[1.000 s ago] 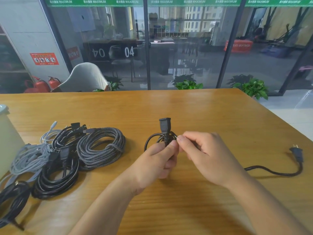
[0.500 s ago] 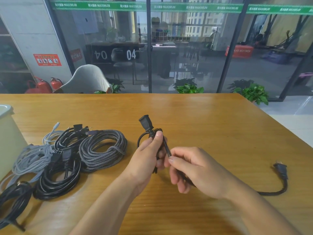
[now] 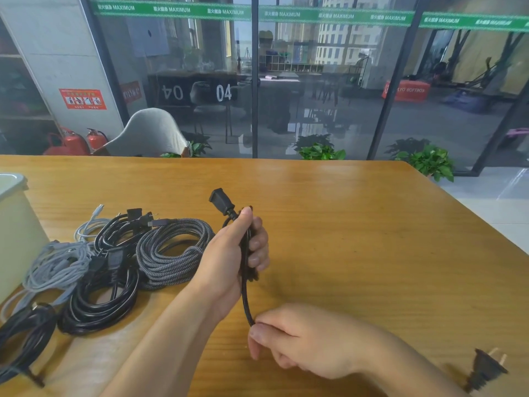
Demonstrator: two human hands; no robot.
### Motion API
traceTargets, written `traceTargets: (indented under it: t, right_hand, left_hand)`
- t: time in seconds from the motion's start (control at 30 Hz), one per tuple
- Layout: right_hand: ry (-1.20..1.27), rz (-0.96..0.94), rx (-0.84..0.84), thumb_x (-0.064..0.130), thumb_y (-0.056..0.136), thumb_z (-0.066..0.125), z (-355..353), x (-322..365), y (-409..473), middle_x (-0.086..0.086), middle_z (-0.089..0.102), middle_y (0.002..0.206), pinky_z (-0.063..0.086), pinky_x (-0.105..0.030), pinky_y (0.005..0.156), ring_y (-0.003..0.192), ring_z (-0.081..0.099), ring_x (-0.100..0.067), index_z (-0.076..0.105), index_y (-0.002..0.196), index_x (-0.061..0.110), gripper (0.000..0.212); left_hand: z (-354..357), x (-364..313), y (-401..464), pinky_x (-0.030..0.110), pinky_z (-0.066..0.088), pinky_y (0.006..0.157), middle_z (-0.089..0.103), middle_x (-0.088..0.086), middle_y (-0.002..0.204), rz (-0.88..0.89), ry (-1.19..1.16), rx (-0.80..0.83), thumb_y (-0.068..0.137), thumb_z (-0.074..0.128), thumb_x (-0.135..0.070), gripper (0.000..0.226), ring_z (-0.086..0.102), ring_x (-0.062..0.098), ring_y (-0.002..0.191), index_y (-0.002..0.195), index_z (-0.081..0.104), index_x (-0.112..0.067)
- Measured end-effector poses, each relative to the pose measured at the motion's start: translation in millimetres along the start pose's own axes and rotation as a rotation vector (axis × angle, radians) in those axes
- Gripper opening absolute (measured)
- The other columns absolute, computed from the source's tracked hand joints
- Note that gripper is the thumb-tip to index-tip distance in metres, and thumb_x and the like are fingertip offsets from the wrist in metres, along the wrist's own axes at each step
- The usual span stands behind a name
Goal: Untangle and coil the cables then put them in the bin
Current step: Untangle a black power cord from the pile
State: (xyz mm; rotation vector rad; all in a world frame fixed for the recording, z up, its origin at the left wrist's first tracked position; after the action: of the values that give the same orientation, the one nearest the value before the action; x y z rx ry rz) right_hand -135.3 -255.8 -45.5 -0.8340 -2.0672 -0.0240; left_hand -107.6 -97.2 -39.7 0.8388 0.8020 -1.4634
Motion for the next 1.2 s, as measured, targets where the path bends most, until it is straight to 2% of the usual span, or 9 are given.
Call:
traceTargets:
  t: [0.23, 0.4, 0.63, 0.73, 0.83, 0.93, 1.03, 1.1, 1.2]
  right_hand:
    - [-0.243, -0.005, -0.204, 0.054, 0.105, 0.048, -10, -16, 8, 0.004, 0.065, 0.070, 0.045, -0.029, 0.070, 0.065, 0.058, -0.010, 0.068, 0.082, 0.022, 0.045]
    - [-0.280, 0.112, -0.472, 0.080, 0.078, 0.059, -49, -50, -1, 0.002, 0.059, 0.063, 0.040, -0.037, 0.061, 0.057, 0.049, -0.013, 0.065, 0.073, 0.021, 0.060]
    - [-0.156, 0.206, -0.563, 0.073, 0.077, 0.072, -85, -73, -27, 0.013, 0.042, 0.054, 0.030, -0.030, 0.057, 0.052, 0.037, -0.007, 0.066, 0.073, 0.029, 0.044]
    - [-0.205, 0.275, -0.728, 0.060, 0.084, 0.076, -99, -87, -39, 0.013, 0.045, 0.053, 0.028, -0.029, 0.053, 0.051, 0.040, -0.007, 0.068, 0.074, 0.029, 0.034]
    - [-0.339, 0.370, -0.944, 0.046, 0.094, 0.071, -114, -104, -49, 0.013, 0.060, 0.080, 0.038, -0.033, 0.067, 0.082, 0.054, -0.014, 0.073, 0.084, 0.044, 0.011]
    - [-0.544, 0.488, -0.954, 0.057, 0.098, 0.056, -117, -106, -51, 0.009, 0.058, 0.097, 0.038, -0.038, 0.083, 0.096, 0.051, -0.018, 0.076, 0.108, 0.041, 0.028]
    - [-0.549, 0.476, -0.937, 0.059, 0.095, 0.062, -108, -92, -47, 0.013, 0.067, 0.083, 0.049, -0.031, 0.066, 0.070, 0.063, -0.014, 0.076, 0.099, 0.041, 0.023]
    - [-0.553, 0.451, -0.923, 0.056, 0.091, 0.071, -101, -85, -42, 0.017, 0.069, 0.089, 0.053, -0.029, 0.060, 0.076, 0.069, -0.012, 0.074, 0.095, 0.040, 0.017]
    - [-0.535, 0.405, -0.862, 0.050, 0.088, 0.075, -92, -83, -34, 0.022, 0.061, 0.089, 0.042, -0.026, 0.059, 0.082, 0.059, 0.001, 0.071, 0.099, 0.041, 0.015]
  left_hand:
    - [17, -10, -16, 0.023, 0.029, 0.048, 0.029, -0.002, 0.068, -0.048, 0.103, 0.316, 0.106, 0.045, -0.039, 0.030, 0.024, 0.010, 0.048, 0.085, 0.046, -0.018]
    - [21, -8, -19, 0.027, 0.024, 0.051, 0.027, -0.001, 0.067, -0.084, 0.221, 0.407, 0.102, 0.045, -0.041, 0.029, 0.021, 0.012, 0.049, 0.083, 0.047, -0.018]
    - [21, -12, -22, 0.026, 0.020, 0.048, 0.028, -0.004, 0.062, -0.144, 0.324, 0.456, 0.101, 0.043, -0.039, 0.030, 0.020, 0.010, 0.048, 0.079, 0.046, -0.019]
    - [16, -17, -23, 0.025, 0.020, 0.047, 0.027, -0.002, 0.062, -0.136, 0.468, 0.427, 0.099, 0.043, -0.039, 0.031, 0.019, 0.013, 0.050, 0.076, 0.044, -0.018]
    - [11, -18, -22, 0.026, 0.017, 0.048, 0.027, 0.001, 0.065, -0.125, 0.630, 0.392, 0.098, 0.046, -0.039, 0.039, 0.019, 0.017, 0.055, 0.077, 0.040, -0.007]
    - [12, -16, -21, 0.025, 0.016, 0.048, 0.027, 0.001, 0.065, -0.120, 0.669, 0.364, 0.096, 0.046, -0.039, 0.045, 0.018, 0.017, 0.056, 0.080, 0.035, 0.001]
    - [14, -13, -21, 0.023, 0.017, 0.047, 0.029, 0.001, 0.064, -0.131, 0.670, 0.355, 0.096, 0.046, -0.039, 0.044, 0.019, 0.016, 0.056, 0.080, 0.037, 0.001]
    - [15, -13, -20, 0.023, 0.019, 0.047, 0.029, 0.000, 0.064, -0.129, 0.669, 0.356, 0.096, 0.046, -0.038, 0.039, 0.019, 0.016, 0.055, 0.078, 0.041, -0.004]
    - [16, -11, -20, 0.023, 0.019, 0.047, 0.027, 0.002, 0.064, -0.114, 0.672, 0.350, 0.096, 0.045, -0.036, 0.041, 0.019, 0.016, 0.055, 0.077, 0.037, -0.002]
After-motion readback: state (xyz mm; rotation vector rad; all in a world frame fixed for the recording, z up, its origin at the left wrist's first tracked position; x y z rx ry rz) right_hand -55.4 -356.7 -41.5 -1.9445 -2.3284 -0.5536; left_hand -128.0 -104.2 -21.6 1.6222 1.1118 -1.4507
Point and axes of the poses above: each hand's wrist, its own y-axis towards the middle knuckle, its own z-axis out of the palm, x = y × z, the point moved 1 cm from there along y, towards the middle knuckle
